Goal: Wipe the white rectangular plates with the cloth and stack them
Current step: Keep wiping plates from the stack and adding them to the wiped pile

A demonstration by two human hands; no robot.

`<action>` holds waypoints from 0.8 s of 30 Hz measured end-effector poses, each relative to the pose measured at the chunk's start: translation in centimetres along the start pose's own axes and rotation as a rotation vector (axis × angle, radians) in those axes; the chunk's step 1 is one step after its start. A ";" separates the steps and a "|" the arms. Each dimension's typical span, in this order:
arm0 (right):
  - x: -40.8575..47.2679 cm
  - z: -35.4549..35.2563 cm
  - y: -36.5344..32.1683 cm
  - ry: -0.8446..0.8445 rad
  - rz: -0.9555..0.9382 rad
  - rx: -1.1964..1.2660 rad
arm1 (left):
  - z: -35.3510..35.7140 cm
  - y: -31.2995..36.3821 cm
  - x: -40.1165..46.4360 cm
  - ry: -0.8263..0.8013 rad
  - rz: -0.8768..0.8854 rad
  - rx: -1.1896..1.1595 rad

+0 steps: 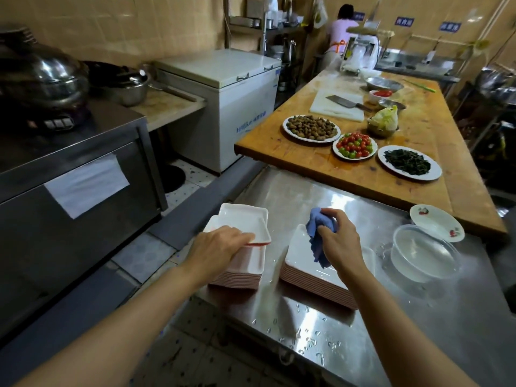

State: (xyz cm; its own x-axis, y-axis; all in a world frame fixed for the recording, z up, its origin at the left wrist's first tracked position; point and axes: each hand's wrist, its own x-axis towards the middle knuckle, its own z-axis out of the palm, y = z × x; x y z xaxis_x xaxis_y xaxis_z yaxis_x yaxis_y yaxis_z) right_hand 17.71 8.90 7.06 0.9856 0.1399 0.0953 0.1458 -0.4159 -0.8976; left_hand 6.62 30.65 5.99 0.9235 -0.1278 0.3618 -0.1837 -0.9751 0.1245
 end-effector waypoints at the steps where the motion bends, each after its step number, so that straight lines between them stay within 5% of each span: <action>1: -0.1 0.0 0.2 -0.002 -0.001 -0.005 | 0.4 0.1 -0.4 -0.014 0.021 0.006; 11: -0.5 0.0 2.8 -0.021 0.023 -0.029 | 4.9 -0.9 -3.7 -0.107 0.025 -0.010; 24: -0.1 -1.3 4.5 0.047 0.089 -0.037 | 8.9 -2.4 -2.2 -0.452 -0.250 -0.119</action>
State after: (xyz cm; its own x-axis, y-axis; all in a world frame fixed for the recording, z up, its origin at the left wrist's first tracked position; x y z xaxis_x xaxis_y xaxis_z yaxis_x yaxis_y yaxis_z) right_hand 18.33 5.82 3.61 0.9976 0.0595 0.0367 0.0599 -0.4577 -0.8871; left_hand 8.07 31.66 -3.36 0.9922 0.0152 -0.1239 0.0484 -0.9618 0.2694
